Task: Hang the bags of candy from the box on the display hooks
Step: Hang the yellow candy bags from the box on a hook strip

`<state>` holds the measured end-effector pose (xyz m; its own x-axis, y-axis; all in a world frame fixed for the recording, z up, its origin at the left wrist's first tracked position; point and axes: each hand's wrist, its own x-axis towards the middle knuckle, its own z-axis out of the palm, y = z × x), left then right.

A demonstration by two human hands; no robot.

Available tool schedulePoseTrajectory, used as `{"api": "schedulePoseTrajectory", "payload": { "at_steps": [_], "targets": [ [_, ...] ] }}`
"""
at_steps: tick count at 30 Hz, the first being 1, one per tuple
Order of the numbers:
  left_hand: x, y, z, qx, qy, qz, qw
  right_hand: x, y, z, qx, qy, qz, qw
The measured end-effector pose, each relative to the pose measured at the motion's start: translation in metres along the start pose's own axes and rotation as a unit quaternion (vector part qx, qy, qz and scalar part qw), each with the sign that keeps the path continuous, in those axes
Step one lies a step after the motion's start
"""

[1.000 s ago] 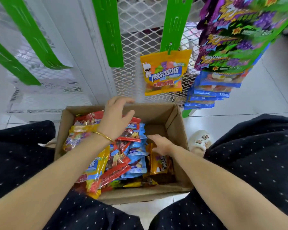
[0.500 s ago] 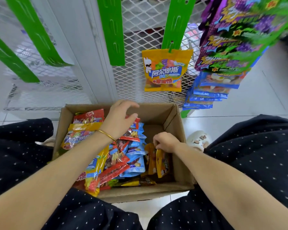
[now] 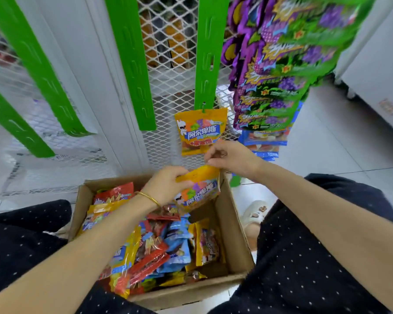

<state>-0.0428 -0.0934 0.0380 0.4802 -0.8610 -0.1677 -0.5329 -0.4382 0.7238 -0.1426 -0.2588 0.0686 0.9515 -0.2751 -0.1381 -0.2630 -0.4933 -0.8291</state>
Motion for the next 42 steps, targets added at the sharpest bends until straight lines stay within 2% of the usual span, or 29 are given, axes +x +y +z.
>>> {"api": "schedulePoseTrajectory", "payload": {
  "at_steps": [3, 6, 8, 10, 12, 16, 20, 23, 29, 33, 37, 42],
  "targets": [
    [0.017, 0.024, -0.022, 0.0, 0.033, 0.032, 0.999, 0.002, -0.016, -0.013, 0.002, 0.01, -0.027, 1.0],
    [0.034, 0.046, -0.042, 0.025, 0.046, 0.048, 0.997, 0.007, -0.022, -0.023, 0.041, 0.068, -0.045, 0.996],
    [0.046, 0.059, -0.059, 0.017, 0.112, 0.062, 0.992, 0.011, -0.024, -0.029, 0.089, 0.105, -0.043, 0.99],
    [0.06, 0.071, -0.074, -0.048, 0.218, 0.064, 0.973, 0.014, -0.027, -0.033, 0.115, 0.133, -0.048, 0.983],
    [0.071, 0.081, -0.082, -0.081, 0.286, 0.072, 0.952, 0.019, -0.031, -0.035, 0.094, 0.172, -0.063, 0.979],
    [0.087, 0.087, -0.081, -0.062, 0.329, 0.076, 0.939, 0.03, -0.033, -0.034, 0.006, 0.24, -0.096, 0.966],
    [0.092, 0.089, -0.077, -0.038, 0.303, 0.081, 0.949, 0.038, -0.034, -0.027, -0.06, 0.311, -0.133, 0.939],
    [0.09, 0.094, -0.081, -0.02, 0.273, 0.09, 0.958, 0.041, -0.036, -0.025, -0.045, 0.34, -0.132, 0.93],
    [0.084, 0.101, -0.092, 0.028, 0.197, 0.047, 0.979, 0.04, -0.044, -0.019, -0.117, 0.405, -0.144, 0.895],
    [0.083, 0.105, -0.099, -0.006, 0.151, 0.027, 0.988, 0.038, -0.051, -0.021, -0.154, 0.42, -0.144, 0.883],
    [0.082, 0.106, -0.103, -0.023, 0.126, 0.013, 0.992, 0.04, -0.053, -0.022, -0.174, 0.414, -0.133, 0.883],
    [0.082, 0.103, -0.104, -0.016, 0.113, 0.008, 0.993, 0.04, -0.048, -0.018, -0.154, 0.381, -0.111, 0.905]
  ]
}}
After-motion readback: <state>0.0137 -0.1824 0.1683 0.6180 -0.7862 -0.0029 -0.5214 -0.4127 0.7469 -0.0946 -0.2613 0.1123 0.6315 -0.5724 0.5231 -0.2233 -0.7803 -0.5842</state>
